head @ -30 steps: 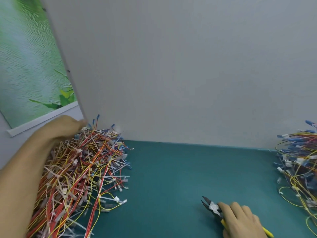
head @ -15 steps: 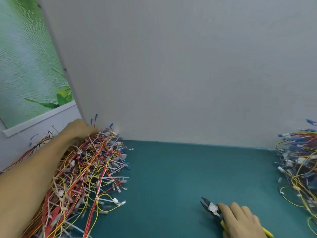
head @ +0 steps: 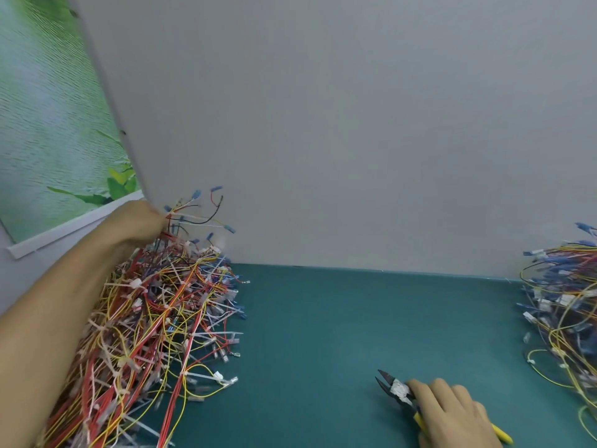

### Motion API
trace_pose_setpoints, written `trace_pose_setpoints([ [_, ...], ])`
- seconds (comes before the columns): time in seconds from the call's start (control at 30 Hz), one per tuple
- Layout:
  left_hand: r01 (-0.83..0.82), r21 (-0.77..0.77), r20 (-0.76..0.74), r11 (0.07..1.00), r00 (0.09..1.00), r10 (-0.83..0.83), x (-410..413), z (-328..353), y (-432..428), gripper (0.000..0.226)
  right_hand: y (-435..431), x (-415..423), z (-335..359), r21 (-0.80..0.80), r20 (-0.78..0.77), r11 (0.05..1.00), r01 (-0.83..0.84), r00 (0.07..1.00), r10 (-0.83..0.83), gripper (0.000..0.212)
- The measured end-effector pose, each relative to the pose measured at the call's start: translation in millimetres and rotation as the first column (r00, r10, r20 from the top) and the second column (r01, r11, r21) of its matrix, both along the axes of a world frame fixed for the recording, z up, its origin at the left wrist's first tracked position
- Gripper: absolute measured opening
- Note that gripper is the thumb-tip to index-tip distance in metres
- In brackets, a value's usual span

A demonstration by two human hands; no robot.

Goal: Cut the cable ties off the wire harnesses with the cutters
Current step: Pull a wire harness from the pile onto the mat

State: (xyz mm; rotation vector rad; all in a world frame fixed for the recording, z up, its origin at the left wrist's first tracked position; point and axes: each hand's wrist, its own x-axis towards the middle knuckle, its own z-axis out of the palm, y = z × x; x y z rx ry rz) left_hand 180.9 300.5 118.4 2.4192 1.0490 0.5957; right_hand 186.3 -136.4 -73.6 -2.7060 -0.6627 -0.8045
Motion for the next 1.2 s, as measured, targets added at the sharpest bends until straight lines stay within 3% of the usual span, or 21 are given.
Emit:
trace_pose_setpoints([
  [0.07, 0.046, 0.050, -0.194, 0.998, 0.980, -0.035, -4.2, -1.8, -11.5, 0.021, 0.1, -1.5, 0.9, -0.013, -0.024, 1.000, 0.025, 0.999, -0.026, 0.021],
  [0.1, 0.058, 0.080, -0.273, 0.995, 0.961, -0.034, -5.1, -0.9, -17.0, 0.025, -0.2, -1.2, 1.3, -0.006, -0.033, 1.000, 0.031, 0.999, -0.031, 0.022],
  [0.17, 0.074, 0.157, -0.296, 0.985, 0.955, -0.024, -6.2, 8.2, -25.7, 0.026, -0.3, -0.7, 1.6, -0.006, -0.037, 0.999, 0.036, 0.999, -0.036, 0.028],
  [0.27, 0.125, 0.068, 0.005, 0.990, 0.992, -0.126, -11.1, 30.1, -33.3, 0.005, -0.9, -0.6, 1.2, -0.007, -0.015, 1.000, 0.024, 1.000, -0.024, 0.019],
  [0.33, 0.201, -0.020, 0.232, 0.979, 0.954, -0.191, -16.3, 41.4, -40.8, 0.006, -1.4, 0.3, 1.0, -0.022, 0.015, 1.000, 0.013, 1.000, -0.013, 0.020],
  [0.37, 0.238, -0.036, 0.287, 0.971, 0.933, -0.218, -17.4, 43.4, -42.9, 0.008, -0.6, -0.3, 1.2, -0.018, -0.001, 1.000, 0.014, 1.000, -0.014, 0.016],
  [0.4, 0.261, -0.031, 0.286, 0.965, 0.927, -0.242, -17.4, 41.5, -45.3, 0.011, -0.4, -0.4, 1.3, -0.012, -0.026, 1.000, 0.023, 0.999, -0.024, 0.029],
  [0.47, 0.256, 0.101, 0.077, 0.961, 0.961, -0.264, -15.2, 27.2, -49.3, 0.021, 0.1, -0.7, 2.3, -0.013, -0.077, 1.000, 0.017, 0.997, -0.018, 0.055],
  [0.57, 0.187, 0.403, -0.335, 0.896, 0.941, -0.046, -17.0, -9.4, -50.7, 0.028, -0.7, -0.8, 3.4, -0.014, -0.091, 1.000, 0.011, 0.996, -0.012, 0.054],
  [0.67, 0.028, 0.491, -0.387, 0.870, 0.903, 0.189, -24.8, -23.5, -51.4, 0.028, -1.4, -3.4, 5.8, -0.012, -0.059, 1.000, -0.005, 0.998, 0.005, 0.022],
  [0.73, -0.001, 0.509, -0.372, 0.861, 0.902, 0.221, -28.9, -16.6, -44.2, 0.017, -2.3, -2.5, 5.4, 0.003, -0.062, 1.000, 0.003, 0.998, -0.003, 0.027],
  [0.8, -0.001, 0.424, -0.300, 0.906, 0.943, 0.142, -30.4, 1.4, -31.4, 0.038, -2.0, -1.2, 3.9, -0.001, -0.080, 1.000, 0.006, 0.997, -0.007, 0.048],
  [0.9, 0.007, 0.109, 0.063, 0.994, 0.998, -0.014, -34.8, 35.6, -6.6, 0.047, -0.3, -1.6, 4.9, -0.011, -0.088, 1.000, -0.002, 0.996, 0.001, 0.024],
  [0.93, -0.002, -0.001, 0.224, 1.000, 0.975, 0.002, -36.5, 47.2, 8.0, 0.045, -0.6, -1.1, 5.7, -0.008, -0.080, 1.000, -0.015, 0.997, 0.015, 0.023],
  [1.0, -0.036, -0.089, 0.359, 0.995, 0.931, 0.066, -43.4, 68.1, 43.3, 0.055, 0.5, -0.8, 3.6, 0.005, -0.061, 1.000, -0.023, 0.998, 0.024, 0.027],
  [1.07, -0.047, -0.124, 0.291, 0.991, 0.953, 0.082, -50.1, 77.5, 75.2, 0.064, 0.2, 1.1, -1.1, 0.013, -0.034, 0.999, -0.040, 0.999, 0.040, 0.039],
  [1.2, -0.078, -0.041, 0.128, 0.996, 0.988, 0.083, -49.6, 82.3, 87.6, 0.054, 1.8, 0.9, -4.5, -0.050, -0.062, 0.998, -0.049, 0.997, 0.046, 0.043],
])
